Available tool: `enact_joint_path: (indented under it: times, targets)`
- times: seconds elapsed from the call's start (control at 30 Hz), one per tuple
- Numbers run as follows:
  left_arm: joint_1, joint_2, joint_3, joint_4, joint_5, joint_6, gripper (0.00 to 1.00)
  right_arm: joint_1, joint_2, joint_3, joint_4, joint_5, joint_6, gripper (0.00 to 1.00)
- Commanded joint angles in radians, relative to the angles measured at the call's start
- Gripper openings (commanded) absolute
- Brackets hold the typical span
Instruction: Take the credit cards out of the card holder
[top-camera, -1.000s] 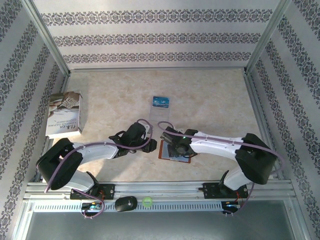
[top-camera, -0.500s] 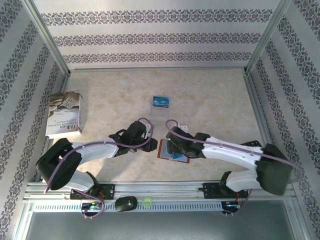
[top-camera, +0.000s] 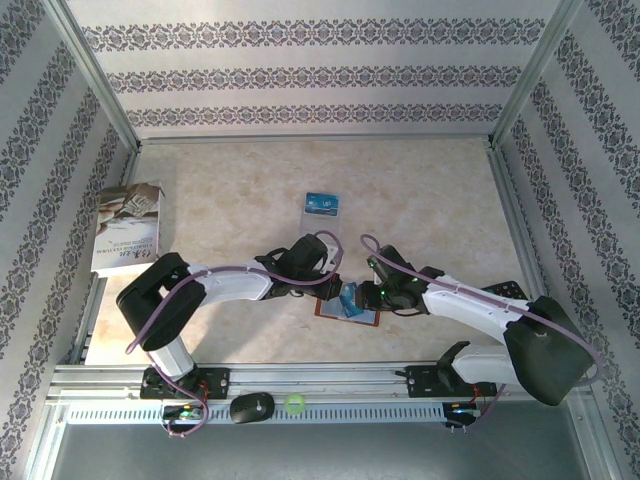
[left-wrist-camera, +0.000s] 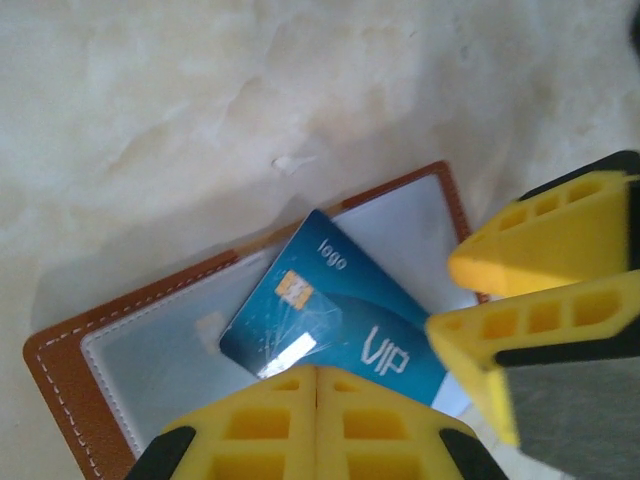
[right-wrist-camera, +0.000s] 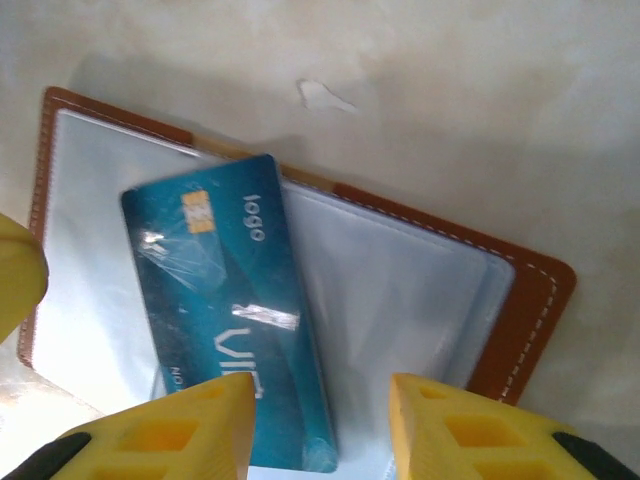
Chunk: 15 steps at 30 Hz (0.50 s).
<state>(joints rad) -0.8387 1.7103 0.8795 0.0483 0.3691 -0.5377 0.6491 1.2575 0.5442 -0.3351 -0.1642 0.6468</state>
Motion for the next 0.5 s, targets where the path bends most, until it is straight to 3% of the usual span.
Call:
enact_joint_path:
  times: [0.0, 0.47]
  targets:
    - [-0.011, 0.024, 0.026, -0.042, 0.021, 0.015, 0.01, -0.016, -0.003, -0.013, 0.053, -0.057, -0.024, 0.4]
    - [-0.011, 0.074, 0.028, -0.075, -0.01, 0.021, 0.0, -0.06, 0.039, -0.004, 0.088, -0.091, -0.041, 0.37]
